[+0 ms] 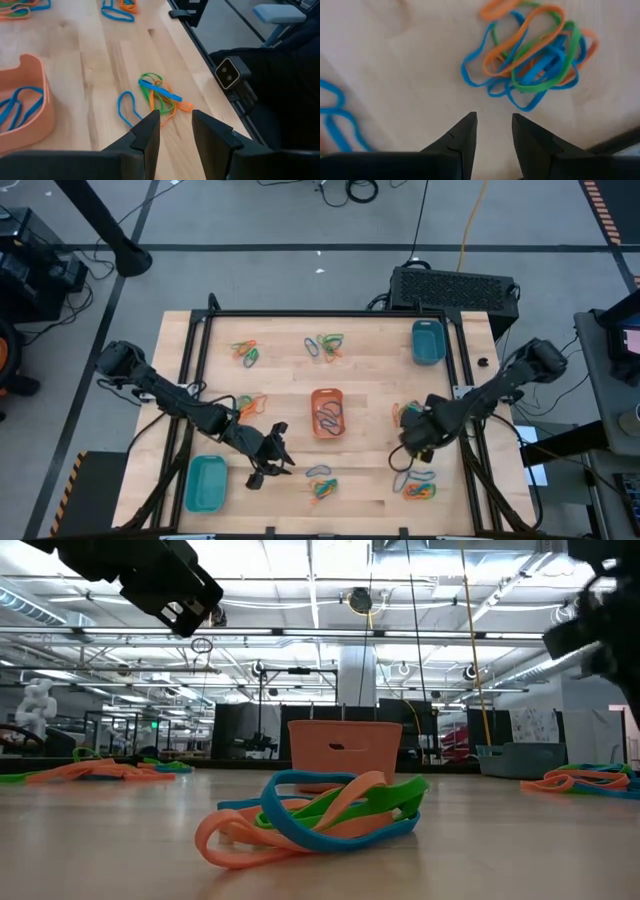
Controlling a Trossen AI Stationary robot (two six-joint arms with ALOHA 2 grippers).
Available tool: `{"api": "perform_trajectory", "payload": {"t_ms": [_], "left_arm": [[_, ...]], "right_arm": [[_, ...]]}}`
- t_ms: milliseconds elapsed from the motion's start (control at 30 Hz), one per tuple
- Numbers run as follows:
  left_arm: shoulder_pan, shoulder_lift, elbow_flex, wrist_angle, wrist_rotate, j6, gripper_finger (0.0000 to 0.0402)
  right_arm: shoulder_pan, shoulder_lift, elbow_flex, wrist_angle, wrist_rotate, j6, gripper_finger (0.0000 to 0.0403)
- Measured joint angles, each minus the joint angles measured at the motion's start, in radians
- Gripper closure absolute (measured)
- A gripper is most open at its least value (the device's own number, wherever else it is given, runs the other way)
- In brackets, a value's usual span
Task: Sort rubber bands into baskets
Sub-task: Put the blue rubber band into the orange bin
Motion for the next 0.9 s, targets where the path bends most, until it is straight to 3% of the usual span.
{"api": "perform_trajectory", "payload": {"t_ms": [233, 500, 900], "left_arm": [[-0.001, 0.000, 0.000, 0.000, -0.011, 0.001, 0.0281], [-0.001, 0.000, -0.001, -0.004, -0.015, 0.002, 0.0281], [-0.001, 0.000, -0.001, -0.007, -0.015, 0.000, 0.0281]], "right_arm": [[-0.006, -0.046, -0.157, 0.126, -0.007, -0.106, 0.0287], [-0.007, -0.046, -0.176, 0.129, 0.087, -0.143, 0.0287], [-0.051, -0.046, -0.227, 0.215, 0.070, -0.183, 0.0288]]}}
